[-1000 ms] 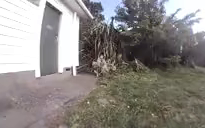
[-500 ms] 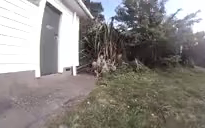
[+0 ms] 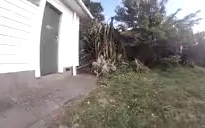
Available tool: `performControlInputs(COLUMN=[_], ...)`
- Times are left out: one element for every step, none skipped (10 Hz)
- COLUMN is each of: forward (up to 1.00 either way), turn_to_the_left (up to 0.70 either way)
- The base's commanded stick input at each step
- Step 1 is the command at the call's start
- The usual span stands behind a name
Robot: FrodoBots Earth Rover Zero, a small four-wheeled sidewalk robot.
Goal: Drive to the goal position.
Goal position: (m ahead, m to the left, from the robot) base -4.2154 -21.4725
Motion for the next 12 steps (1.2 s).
performControlInputs(forward=[0.00,0.00,0.00,0.00,0.00,0.00,0.00,0.00,0.00,0.00,0.00,0.00], turn_to_the_left=[0.00,0.00,0.00,0.00,0.01,0.03,0.04,0.04,0.05,0.05,0.05,0.05])
